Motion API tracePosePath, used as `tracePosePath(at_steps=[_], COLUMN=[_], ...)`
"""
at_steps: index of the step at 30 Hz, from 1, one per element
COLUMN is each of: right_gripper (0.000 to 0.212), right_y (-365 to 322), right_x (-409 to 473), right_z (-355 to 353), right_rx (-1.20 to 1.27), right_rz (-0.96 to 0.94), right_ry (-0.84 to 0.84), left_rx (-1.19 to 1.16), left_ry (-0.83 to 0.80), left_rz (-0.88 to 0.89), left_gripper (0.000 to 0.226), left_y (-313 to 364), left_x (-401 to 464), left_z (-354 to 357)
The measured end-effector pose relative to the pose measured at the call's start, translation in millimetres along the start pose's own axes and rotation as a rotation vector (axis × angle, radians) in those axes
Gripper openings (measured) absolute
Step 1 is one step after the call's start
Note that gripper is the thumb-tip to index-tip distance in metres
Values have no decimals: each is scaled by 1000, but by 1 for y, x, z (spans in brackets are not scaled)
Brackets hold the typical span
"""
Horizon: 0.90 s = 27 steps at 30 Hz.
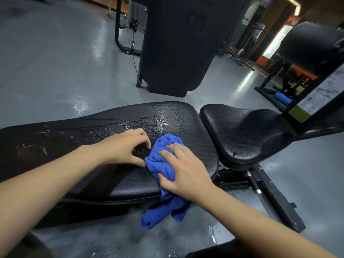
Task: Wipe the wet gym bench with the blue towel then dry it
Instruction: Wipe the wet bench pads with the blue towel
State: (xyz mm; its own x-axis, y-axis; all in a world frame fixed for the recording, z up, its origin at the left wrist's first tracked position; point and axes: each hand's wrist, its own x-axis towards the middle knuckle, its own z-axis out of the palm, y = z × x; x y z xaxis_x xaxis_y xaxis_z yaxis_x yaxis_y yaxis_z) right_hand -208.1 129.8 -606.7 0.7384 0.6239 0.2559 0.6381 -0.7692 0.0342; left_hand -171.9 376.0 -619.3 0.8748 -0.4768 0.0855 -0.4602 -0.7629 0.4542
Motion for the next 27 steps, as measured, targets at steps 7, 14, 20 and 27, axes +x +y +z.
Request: tracePosePath(at_steps=[7, 14, 20, 27], right_gripper=[54, 64, 57, 60], right_y=[59, 97, 59, -4], right_x=[-8, -16, -23, -18], right_z=[-23, -34, -22, -3], right_rx=[-10, 98, 39, -2], right_rz=[95, 266, 165, 59], right_ry=[11, 8, 37, -16], left_rx=[13, 54, 79, 99], left_ry=[-11, -49, -56, -57], left_rz=[-48, -51, -46, -45], left_gripper=[50, 49, 47, 46], left_y=[2, 6, 7, 11], left_x=[3, -3, -2, 1], left_z=[-1, -2, -4, -6])
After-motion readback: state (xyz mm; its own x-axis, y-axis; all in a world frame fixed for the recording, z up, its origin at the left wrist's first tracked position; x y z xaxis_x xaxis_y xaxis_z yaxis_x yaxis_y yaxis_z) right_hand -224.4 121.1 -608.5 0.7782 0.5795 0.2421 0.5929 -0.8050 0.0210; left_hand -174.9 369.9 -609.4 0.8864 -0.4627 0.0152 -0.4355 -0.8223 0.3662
